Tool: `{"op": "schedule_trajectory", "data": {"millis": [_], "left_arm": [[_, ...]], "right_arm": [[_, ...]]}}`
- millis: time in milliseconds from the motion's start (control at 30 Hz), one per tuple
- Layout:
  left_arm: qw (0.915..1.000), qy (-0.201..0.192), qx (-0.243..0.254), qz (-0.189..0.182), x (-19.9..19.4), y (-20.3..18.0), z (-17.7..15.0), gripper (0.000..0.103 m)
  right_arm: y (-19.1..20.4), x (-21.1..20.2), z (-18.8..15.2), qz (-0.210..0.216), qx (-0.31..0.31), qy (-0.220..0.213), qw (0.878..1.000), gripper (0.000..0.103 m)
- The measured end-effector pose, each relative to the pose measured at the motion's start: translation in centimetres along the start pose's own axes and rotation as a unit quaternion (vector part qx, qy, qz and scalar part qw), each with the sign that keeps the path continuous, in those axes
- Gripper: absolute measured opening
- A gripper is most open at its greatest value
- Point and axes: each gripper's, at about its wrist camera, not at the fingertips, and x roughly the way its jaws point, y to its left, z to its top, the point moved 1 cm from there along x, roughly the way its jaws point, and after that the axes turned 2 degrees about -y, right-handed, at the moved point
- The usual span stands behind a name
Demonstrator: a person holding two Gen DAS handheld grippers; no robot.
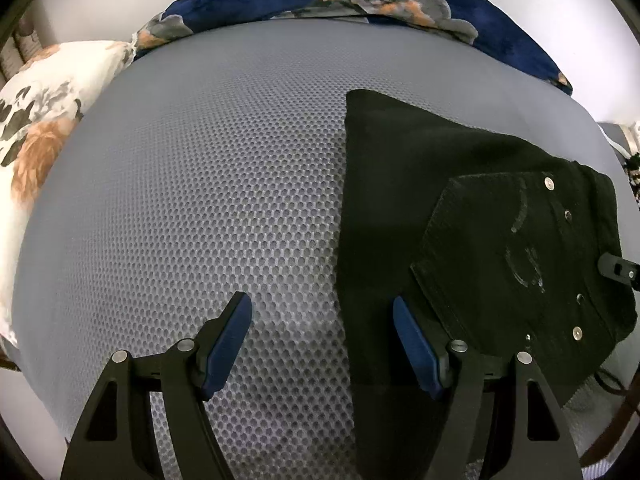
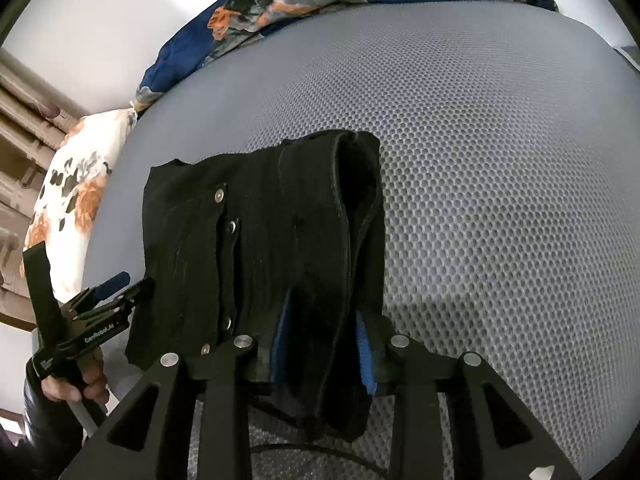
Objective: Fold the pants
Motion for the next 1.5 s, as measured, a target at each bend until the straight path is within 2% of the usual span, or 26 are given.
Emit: {"op": "schedule_trajectory", "data": {"millis": [600,667,700,767,833,1000,1133,1233,1400,1467,1500], "left_arm": [[0.9995,0.0,0.003,-0.033,-1.4,-1.4,-2.8,0.074],[0.9994,0.0,0.002,-0.035,-1.5,-1.4,-2.9,0.074],[0.9994,0.001,0.002,-0.035,-1.5,-1.5,-3.0,0.074],[0.9993,0.001,0.004,-0.037,-1.5,-1.6,-3.2,0.074],[0.9993,0.001,0.005,-0.037,-1.5,-1.6,-3.3,0.074],[0.999,0.005,0.003,-0.045,-1.6,-1.7,-3.7,0.074],[0.9986,0.008,0.012,-0.051,-1.8,-1.9,-4.3,0.074],[0.9982,0.013,0.007,-0.058,-1.5,-1.9,-4.6,0.074],[0.9974,0.019,0.001,-0.069,-1.1,-1.6,-4.6,0.074],[0.9974,0.019,-0.003,-0.069,-0.9,-1.5,-4.5,0.076],[0.9974,0.019,-0.005,-0.07,-0.9,-1.6,-4.5,0.076]], "right_arm": [[0.7,-3.6,-4.3,0.001,0.006,-0.006,1.0,0.031],[0.7,-3.5,-4.5,0.005,0.009,-0.008,1.0,0.028],[0.8,-3.4,-4.4,0.008,0.009,-0.008,1.0,0.023],[1.2,-3.3,-4.3,0.004,0.001,-0.008,1.0,0.023],[1.7,-3.5,-4.4,-0.007,-0.015,-0.012,1.0,0.015],[2.1,-5.4,-5.1,-0.015,-0.021,-0.025,0.999,0.01],[2.3,-5.3,-6.2,-0.035,-0.022,-0.02,0.999,0.01],[1.6,-3.6,-6.6,-0.054,-0.021,-0.01,0.998,0.01],[1.2,-3.1,-6.1,-0.047,-0.017,0.005,0.999,0.011],[0.9,-3.2,-6.1,-0.044,-0.015,0.008,0.999,0.014],[0.9,-3.3,-6.0,-0.048,-0.013,0.008,0.999,0.019]]}}
